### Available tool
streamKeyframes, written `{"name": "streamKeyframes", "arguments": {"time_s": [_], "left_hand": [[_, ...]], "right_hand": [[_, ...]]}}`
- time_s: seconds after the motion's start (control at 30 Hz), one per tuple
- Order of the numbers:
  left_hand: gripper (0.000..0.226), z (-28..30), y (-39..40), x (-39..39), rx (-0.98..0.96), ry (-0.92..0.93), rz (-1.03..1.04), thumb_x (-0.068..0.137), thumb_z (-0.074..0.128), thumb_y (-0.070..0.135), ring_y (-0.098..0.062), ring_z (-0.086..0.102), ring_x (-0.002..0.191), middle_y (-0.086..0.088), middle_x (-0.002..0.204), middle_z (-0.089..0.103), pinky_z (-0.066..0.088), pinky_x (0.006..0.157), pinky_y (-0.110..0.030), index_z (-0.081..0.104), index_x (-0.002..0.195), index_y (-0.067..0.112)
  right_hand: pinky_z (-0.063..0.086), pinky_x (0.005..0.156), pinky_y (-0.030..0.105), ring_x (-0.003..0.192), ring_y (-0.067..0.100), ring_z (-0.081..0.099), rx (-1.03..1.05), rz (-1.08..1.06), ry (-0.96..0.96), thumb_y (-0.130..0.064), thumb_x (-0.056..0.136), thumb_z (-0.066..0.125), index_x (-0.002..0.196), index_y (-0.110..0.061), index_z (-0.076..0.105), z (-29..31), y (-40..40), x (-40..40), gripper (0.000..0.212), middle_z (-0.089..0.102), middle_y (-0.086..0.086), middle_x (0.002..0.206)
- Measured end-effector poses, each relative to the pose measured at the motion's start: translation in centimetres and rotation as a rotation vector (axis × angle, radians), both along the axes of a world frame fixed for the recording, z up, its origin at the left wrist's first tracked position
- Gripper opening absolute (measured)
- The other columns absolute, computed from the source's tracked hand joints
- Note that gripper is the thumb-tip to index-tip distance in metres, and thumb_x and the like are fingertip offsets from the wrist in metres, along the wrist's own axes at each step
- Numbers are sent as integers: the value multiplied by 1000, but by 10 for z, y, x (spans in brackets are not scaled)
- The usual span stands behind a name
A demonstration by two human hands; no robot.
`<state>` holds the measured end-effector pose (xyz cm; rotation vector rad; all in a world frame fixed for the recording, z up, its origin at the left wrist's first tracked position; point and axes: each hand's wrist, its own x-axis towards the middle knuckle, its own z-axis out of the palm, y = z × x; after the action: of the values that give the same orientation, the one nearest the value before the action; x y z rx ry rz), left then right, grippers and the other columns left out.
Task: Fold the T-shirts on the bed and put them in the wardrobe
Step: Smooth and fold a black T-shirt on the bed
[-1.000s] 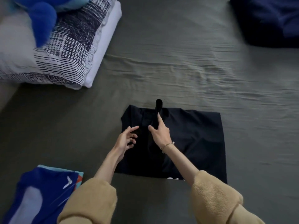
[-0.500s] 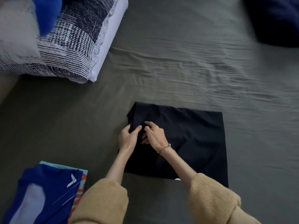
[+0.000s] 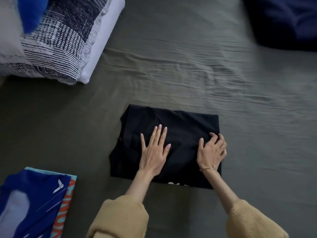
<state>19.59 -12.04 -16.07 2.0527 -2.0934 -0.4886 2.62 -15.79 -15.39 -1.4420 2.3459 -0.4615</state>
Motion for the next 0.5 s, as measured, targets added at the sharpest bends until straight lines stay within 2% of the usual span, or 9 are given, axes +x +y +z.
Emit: {"name": "streamKeyframes", "arguments": {"time_s": [0.07,0.17,0.3,0.4,0.43,0.5], "left_hand": [[64,-12,7,5,4,-69,21,91,1,51,-11,-8,145,5,157,-5,-7,113,-52,-1,148,22],[61,-23,16,25,-45,-148,64,96,15,48,-15,7,145,-2,157,15,10,109,-58,16,150,19],[61,-21,20,55,-63,-197,214,97,11,45,-19,15,145,-6,156,21,5,109,-60,18,149,14],[51,-13,20,62,-138,-282,306,98,32,24,-27,31,140,-16,149,36,6,108,-64,29,146,4],[50,-12,20,59,-160,-302,298,97,40,17,-29,33,139,-18,147,38,7,108,-63,32,144,3],[49,-10,14,45,-222,-283,193,95,40,16,-28,38,136,-16,145,41,17,110,-59,37,143,3]], "right_hand": [[11,113,42,139,27,19,35,28,-24,-34,98,41,140,-13,35,-6,2,-7,47,21,12,152],[8,114,41,141,26,17,18,46,-36,-36,99,36,144,-13,28,-10,6,-9,52,16,11,155],[21,105,42,131,28,29,-37,-82,-6,-35,99,38,142,-11,33,-6,7,-9,50,32,11,146],[29,93,42,119,31,35,-15,-161,39,-32,98,39,136,-7,39,-2,4,-12,46,41,15,132],[31,91,42,117,32,37,0,-168,49,-31,97,40,133,-5,40,-1,4,-11,45,42,16,128],[35,87,43,115,34,41,15,-170,25,-29,97,42,129,-2,42,1,3,-9,42,45,18,125]]}}
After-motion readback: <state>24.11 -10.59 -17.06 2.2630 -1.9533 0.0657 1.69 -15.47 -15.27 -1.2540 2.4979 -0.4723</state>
